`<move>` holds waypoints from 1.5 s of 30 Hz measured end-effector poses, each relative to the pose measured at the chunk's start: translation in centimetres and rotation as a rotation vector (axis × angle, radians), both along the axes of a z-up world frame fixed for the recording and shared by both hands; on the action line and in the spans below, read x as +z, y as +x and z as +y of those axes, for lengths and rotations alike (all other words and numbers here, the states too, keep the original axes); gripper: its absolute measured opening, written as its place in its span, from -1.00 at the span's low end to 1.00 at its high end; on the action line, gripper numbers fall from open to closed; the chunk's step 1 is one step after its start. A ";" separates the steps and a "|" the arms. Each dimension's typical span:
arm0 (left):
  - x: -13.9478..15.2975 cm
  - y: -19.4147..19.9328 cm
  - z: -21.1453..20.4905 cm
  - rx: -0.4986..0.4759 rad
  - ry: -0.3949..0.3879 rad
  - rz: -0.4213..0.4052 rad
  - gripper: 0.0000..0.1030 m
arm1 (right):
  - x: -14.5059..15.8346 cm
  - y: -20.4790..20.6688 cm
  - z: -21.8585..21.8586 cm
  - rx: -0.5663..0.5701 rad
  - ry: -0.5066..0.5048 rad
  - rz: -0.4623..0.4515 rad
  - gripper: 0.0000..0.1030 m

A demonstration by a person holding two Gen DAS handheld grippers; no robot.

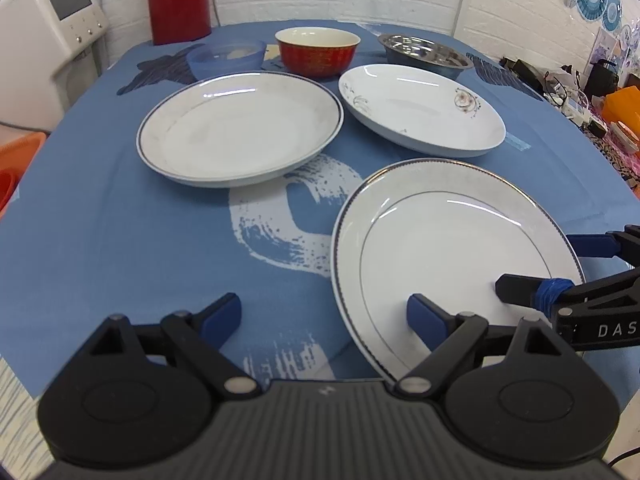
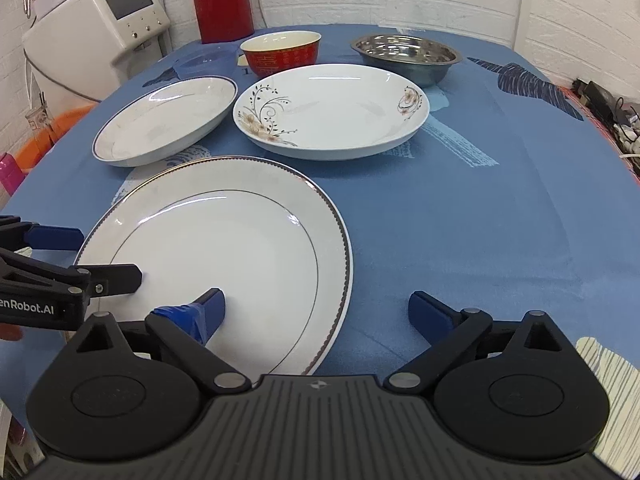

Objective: Organize plates and bowls
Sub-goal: 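Move the right tool to the gold-rimmed white plate rim while the left tool approaches it, then close the right tool on the plate rim while the left tool grips it too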

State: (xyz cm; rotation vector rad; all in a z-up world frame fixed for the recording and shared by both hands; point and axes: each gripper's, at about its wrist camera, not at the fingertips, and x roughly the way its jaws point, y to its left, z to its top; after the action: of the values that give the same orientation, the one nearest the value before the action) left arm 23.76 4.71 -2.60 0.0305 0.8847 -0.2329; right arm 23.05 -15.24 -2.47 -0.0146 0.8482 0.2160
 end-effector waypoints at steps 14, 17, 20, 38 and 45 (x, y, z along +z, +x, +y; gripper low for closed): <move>0.8 -0.4 0.6 -0.054 -0.141 0.031 -0.77 | 1.4 0.7 0.3 0.046 0.052 0.119 -0.39; 0.8 -0.4 2.0 -0.036 -0.145 0.045 -0.80 | 1.5 0.1 0.6 0.037 0.142 0.136 -0.36; 1.0 -0.9 3.8 -0.020 -0.149 0.054 -0.84 | 1.4 -0.5 1.8 0.055 0.191 0.139 -0.35; 1.1 -3.4 12.1 0.131 -0.075 0.005 -0.74 | 1.1 -2.0 11.2 0.236 0.193 0.107 -0.26; 2.7 -4.2 13.2 0.137 -0.072 -0.071 -0.29 | 2.1 -2.1 10.2 0.228 0.165 0.080 -0.31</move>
State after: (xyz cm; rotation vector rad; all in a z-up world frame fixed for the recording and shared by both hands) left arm 19.52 17.95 0.08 -0.0885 0.8041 -0.1345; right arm 20.96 -5.03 -0.34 0.0519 0.9067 0.5030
